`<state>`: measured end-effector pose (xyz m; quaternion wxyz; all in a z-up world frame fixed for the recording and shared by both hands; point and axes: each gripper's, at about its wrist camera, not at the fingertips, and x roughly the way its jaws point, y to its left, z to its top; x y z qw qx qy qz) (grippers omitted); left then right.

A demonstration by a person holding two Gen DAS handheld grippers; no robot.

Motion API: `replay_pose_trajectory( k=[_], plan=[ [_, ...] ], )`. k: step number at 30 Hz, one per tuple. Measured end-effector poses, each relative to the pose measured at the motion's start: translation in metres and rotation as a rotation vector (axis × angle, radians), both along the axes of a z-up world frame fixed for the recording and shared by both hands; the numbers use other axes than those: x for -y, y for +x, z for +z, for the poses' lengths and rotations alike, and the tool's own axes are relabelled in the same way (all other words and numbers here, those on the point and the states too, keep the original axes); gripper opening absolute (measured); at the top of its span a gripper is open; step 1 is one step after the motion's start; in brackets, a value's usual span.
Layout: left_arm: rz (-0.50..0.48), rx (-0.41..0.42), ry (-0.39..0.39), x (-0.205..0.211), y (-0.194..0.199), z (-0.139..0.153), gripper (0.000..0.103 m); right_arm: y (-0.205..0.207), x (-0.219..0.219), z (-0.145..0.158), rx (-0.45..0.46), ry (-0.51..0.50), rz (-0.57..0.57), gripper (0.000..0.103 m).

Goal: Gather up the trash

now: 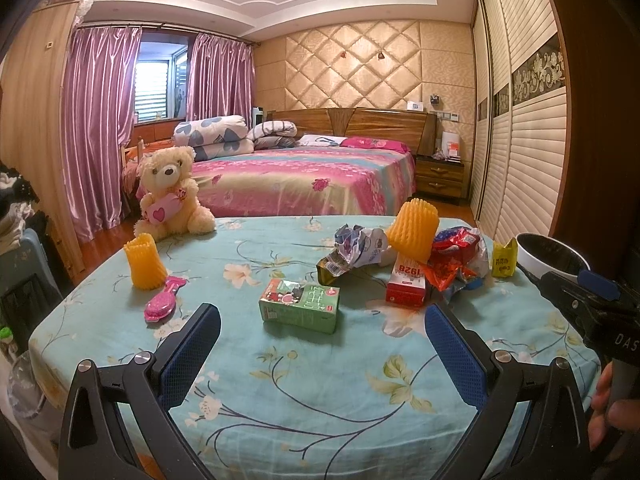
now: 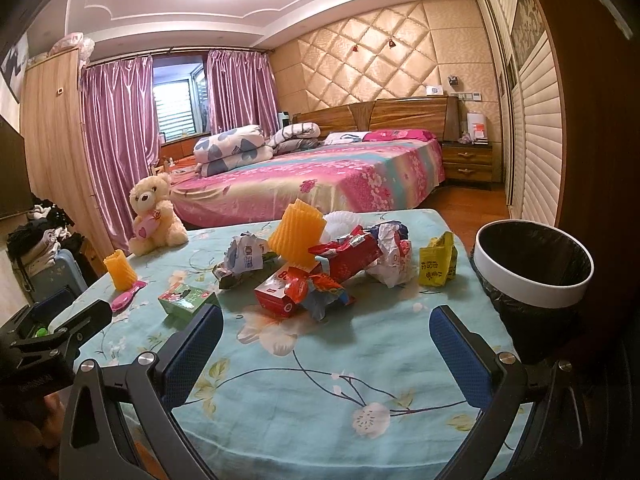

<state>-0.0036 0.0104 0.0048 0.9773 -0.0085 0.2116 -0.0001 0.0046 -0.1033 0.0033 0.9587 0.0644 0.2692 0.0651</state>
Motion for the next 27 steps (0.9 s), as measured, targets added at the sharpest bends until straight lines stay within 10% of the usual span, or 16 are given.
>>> replay_pose_trajectory(
  k=[27],
  plan=[
    [-0.004,-0.024,0.001,0.0025,0.0039,-0.0065,0.102,0.0013,0.0007,-0.0067,-0.033,0.015,0.004,0.103]
  ],
)
